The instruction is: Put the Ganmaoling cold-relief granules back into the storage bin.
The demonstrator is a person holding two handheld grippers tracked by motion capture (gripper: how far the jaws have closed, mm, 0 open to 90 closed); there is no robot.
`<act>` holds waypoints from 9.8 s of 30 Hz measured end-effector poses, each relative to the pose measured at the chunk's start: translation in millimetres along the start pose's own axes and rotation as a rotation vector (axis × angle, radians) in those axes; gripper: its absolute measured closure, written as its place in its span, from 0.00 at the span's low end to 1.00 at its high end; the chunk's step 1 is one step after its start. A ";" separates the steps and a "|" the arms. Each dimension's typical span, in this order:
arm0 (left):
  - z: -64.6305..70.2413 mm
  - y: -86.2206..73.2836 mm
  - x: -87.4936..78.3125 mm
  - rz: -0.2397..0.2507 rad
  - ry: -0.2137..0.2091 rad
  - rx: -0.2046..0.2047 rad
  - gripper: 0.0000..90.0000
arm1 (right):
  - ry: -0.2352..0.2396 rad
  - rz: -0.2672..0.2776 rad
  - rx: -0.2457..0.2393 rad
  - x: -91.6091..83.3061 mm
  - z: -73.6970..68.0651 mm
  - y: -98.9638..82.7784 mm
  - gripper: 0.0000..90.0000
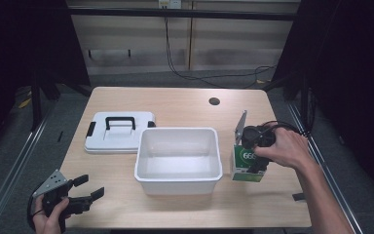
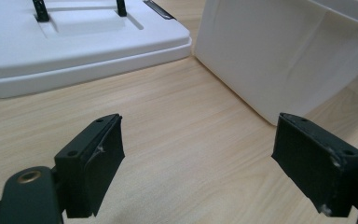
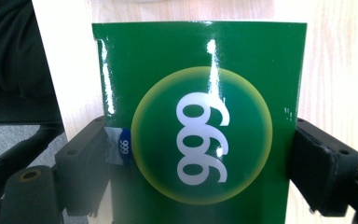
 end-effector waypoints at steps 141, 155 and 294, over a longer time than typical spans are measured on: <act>0.8 -0.2 1.6 -0.004 -0.015 -0.002 0.18 | 0.024 0.007 -0.150 50.0 14.1 136.5 0.17; 0.9 -0.1 2.2 -0.002 -0.018 -0.004 0.18 | 0.031 -0.032 -0.134 68.6 13.7 138.9 0.17; -0.5 -0.8 3.3 -0.009 0.001 -0.008 0.18 | -0.284 0.957 0.366 -3.8 -16.1 -13.9 0.12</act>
Point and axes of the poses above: each handheld gripper's, and its own axes: x roughly forward along the jaws, y roughly out of its top, z roughly to its right, the point moved 6 cm from there along x, roughly forward along the jaws, and after that the axes turned 2 degrees about -y, right-handed, at the moved point
